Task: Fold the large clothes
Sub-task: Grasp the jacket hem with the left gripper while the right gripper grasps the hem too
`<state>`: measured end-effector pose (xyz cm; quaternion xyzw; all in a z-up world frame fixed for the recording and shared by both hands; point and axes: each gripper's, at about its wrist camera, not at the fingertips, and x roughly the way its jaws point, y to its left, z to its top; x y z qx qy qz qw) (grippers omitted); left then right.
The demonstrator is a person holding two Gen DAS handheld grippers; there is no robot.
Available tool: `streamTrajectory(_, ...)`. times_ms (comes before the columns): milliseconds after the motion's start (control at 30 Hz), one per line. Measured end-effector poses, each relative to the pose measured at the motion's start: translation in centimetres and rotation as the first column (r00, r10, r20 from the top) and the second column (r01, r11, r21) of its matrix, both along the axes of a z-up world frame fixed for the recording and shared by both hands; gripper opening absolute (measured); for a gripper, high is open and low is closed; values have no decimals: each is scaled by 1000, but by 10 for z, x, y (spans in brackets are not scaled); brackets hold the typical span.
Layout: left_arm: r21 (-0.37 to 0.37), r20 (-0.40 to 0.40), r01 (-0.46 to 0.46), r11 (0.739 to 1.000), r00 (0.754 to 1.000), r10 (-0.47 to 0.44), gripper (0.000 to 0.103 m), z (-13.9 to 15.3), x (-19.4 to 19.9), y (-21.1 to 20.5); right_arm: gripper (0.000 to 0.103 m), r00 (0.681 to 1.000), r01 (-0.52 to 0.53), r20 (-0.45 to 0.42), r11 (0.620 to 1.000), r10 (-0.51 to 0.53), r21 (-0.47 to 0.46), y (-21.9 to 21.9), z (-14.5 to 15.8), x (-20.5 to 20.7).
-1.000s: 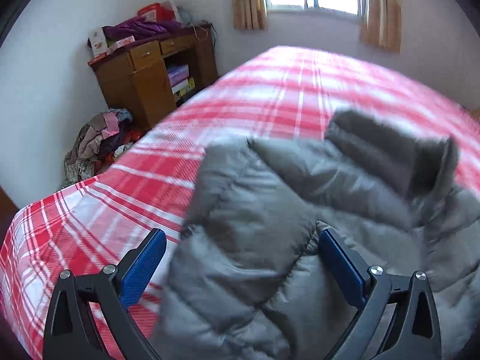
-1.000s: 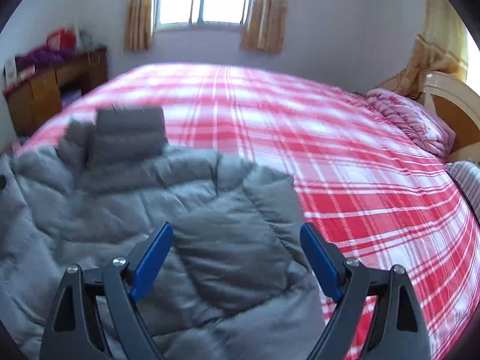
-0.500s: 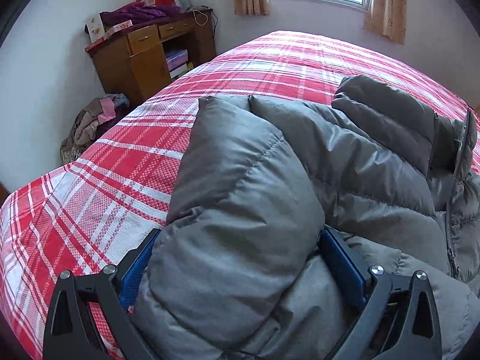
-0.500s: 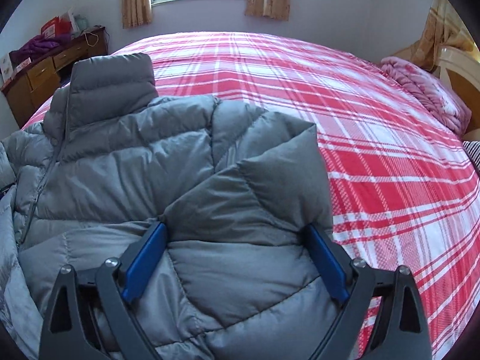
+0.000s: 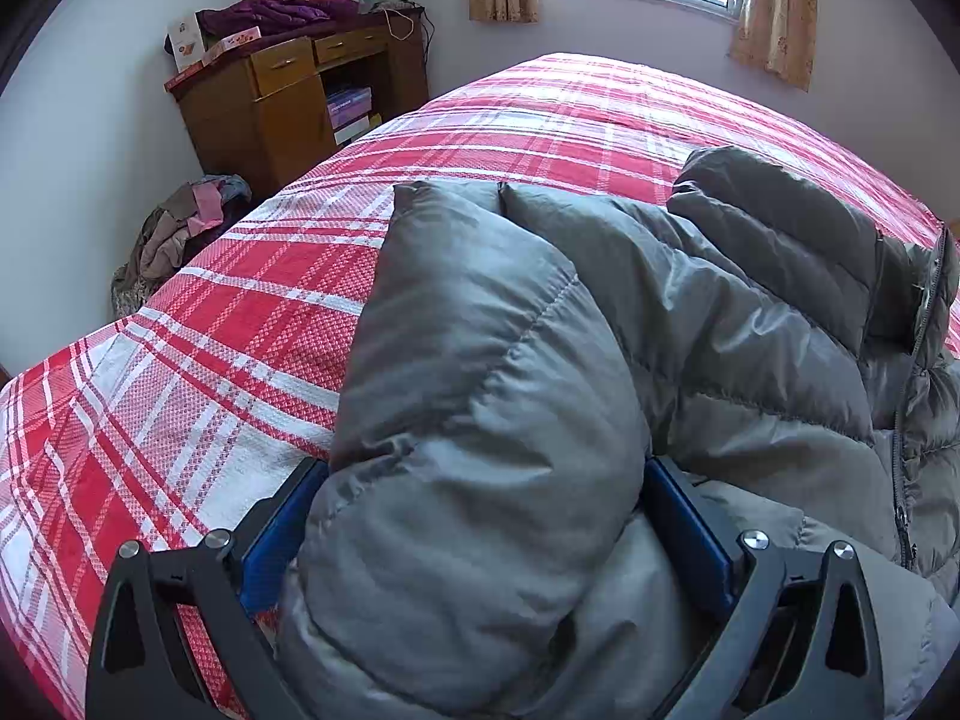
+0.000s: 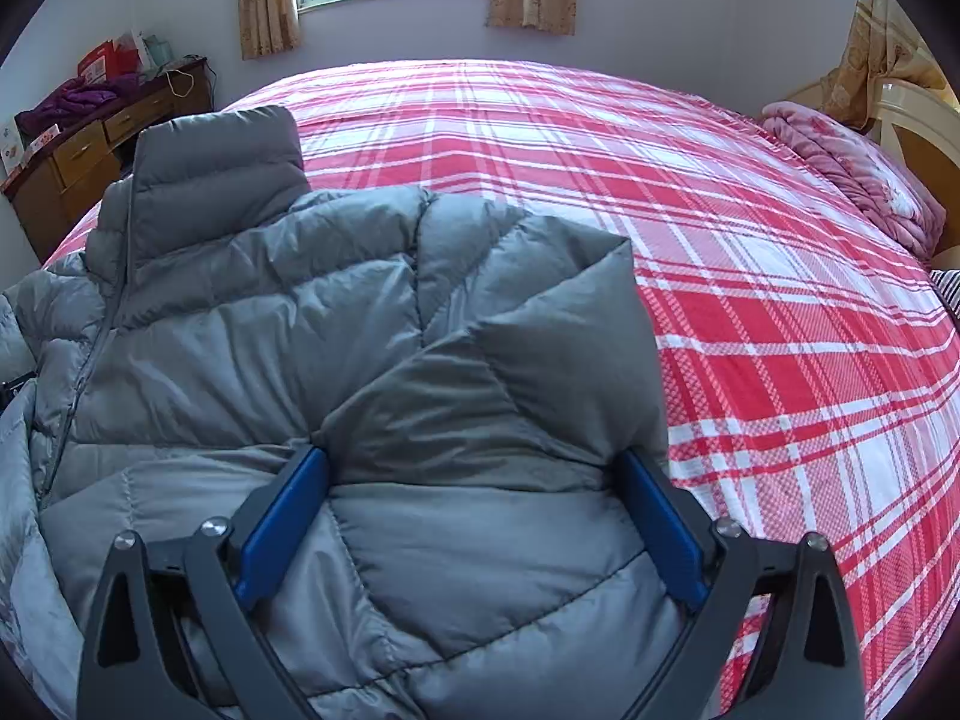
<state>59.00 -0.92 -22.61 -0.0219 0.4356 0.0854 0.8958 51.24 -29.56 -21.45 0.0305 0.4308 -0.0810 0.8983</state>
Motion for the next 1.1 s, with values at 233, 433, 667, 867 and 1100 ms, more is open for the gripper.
streamTrajectory(233,2,3,1,1000,1000,-1,102,-1,-1,1,99,1000,0,1,1000,0,1,-1,0,0)
streamTrajectory(433,1,-12,4,1000,1000,-4,102,1,-1,1,100,1000,-1,4,1000,1,0,-1,0,0)
streamTrajectory(667,38,-8,81,996,997,-81,102,69,-4,9,103,996,-59,-67,998,60,14,-4,15,4)
streamTrajectory(867,-61,37,81,995,996,-79,102,110,56,5,103,998,-52,33,995,50,82,-9,70,41)
streamTrajectory(1100,-123,-16,122,985,992,-125,102,106,142,-37,103,998,-66,2,976,67,206,5,90,127)
